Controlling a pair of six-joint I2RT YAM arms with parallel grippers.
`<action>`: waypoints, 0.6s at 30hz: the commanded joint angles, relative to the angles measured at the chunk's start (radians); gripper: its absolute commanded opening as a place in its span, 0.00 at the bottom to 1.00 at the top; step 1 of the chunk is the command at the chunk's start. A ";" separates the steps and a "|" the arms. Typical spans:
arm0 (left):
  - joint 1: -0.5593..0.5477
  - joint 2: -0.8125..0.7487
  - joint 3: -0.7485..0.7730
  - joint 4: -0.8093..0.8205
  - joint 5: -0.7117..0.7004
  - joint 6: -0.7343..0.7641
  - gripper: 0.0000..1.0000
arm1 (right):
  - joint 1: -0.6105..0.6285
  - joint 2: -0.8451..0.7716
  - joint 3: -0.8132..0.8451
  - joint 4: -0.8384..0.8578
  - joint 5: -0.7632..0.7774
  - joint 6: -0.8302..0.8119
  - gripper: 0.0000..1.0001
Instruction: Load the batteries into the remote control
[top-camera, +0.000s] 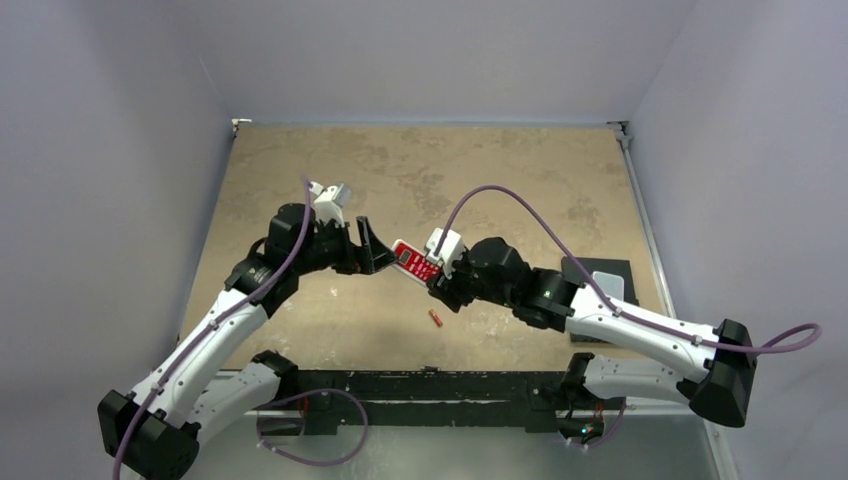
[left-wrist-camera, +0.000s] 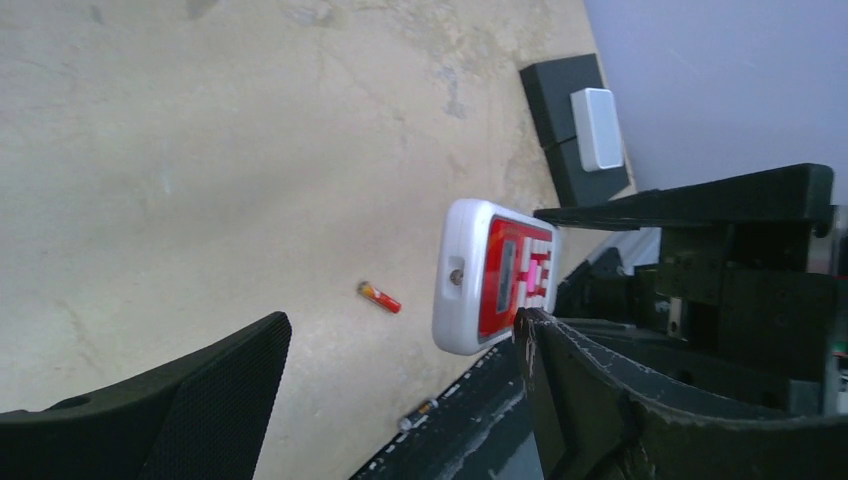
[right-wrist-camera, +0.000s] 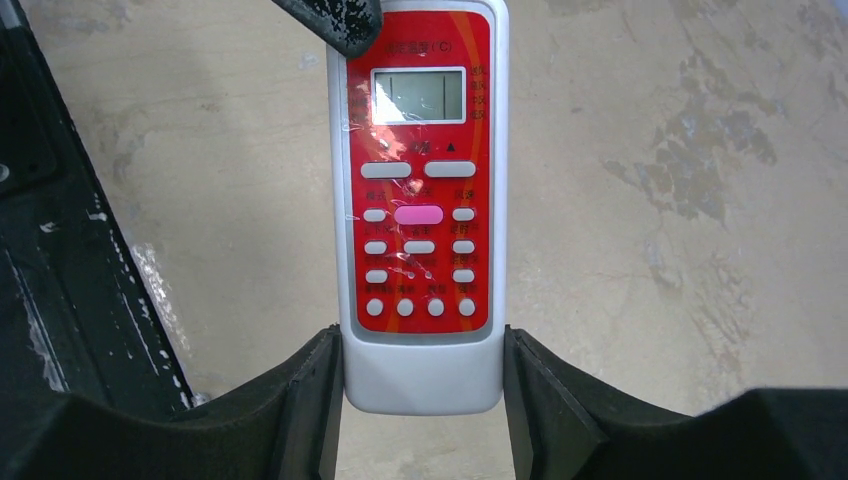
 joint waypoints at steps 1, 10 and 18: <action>0.040 -0.001 -0.023 0.093 0.214 -0.066 0.82 | 0.011 -0.012 0.026 0.037 -0.020 -0.105 0.00; 0.070 -0.009 -0.078 0.137 0.389 -0.129 0.71 | 0.015 -0.006 0.058 0.013 -0.073 -0.157 0.00; 0.076 -0.019 -0.097 0.156 0.446 -0.142 0.62 | 0.024 -0.018 0.094 -0.044 -0.141 -0.178 0.00</action>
